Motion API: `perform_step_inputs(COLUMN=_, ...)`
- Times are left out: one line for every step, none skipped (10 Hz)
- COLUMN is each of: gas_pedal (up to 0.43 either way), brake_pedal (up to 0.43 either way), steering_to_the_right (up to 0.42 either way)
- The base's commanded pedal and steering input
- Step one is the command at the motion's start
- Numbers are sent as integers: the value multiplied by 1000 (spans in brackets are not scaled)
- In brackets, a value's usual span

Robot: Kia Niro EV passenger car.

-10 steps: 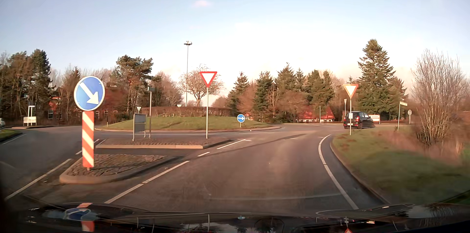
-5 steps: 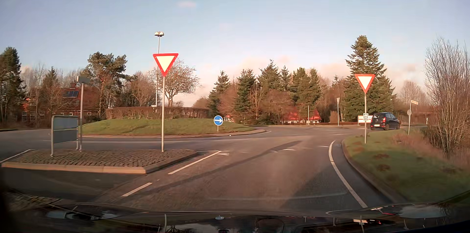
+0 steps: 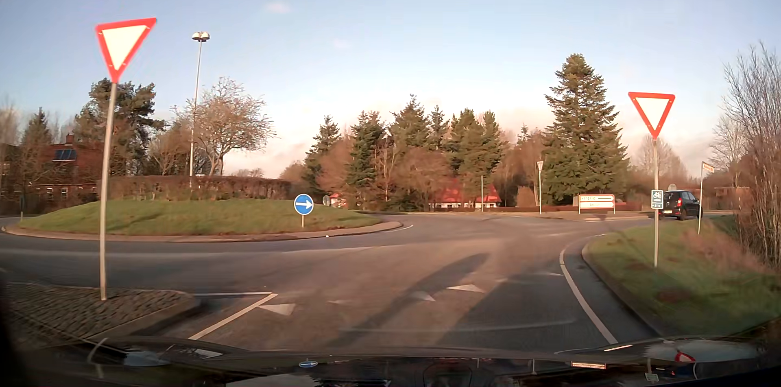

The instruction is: Follow the waypoints while adhering to traffic rules and regulations

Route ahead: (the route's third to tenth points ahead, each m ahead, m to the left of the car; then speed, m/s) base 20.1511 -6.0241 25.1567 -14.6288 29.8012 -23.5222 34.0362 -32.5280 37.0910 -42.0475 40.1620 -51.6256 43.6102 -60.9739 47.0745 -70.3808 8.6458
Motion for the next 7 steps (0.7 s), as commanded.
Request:
perform_step_inputs(gas_pedal=59, brake_pedal=0, steering_to_the_right=124)
perform_step_inputs(gas_pedal=59, brake_pedal=0, steering_to_the_right=136)
perform_step_inputs(gas_pedal=59, brake_pedal=0, steering_to_the_right=144)
perform_step_inputs(gas_pedal=59, brake_pedal=0, steering_to_the_right=154)
perform_step_inputs(gas_pedal=59, brake_pedal=0, steering_to_the_right=161)
perform_step_inputs(gas_pedal=87, brake_pedal=0, steering_to_the_right=166)
perform_step_inputs(gas_pedal=110, brake_pedal=0, steering_to_the_right=169)
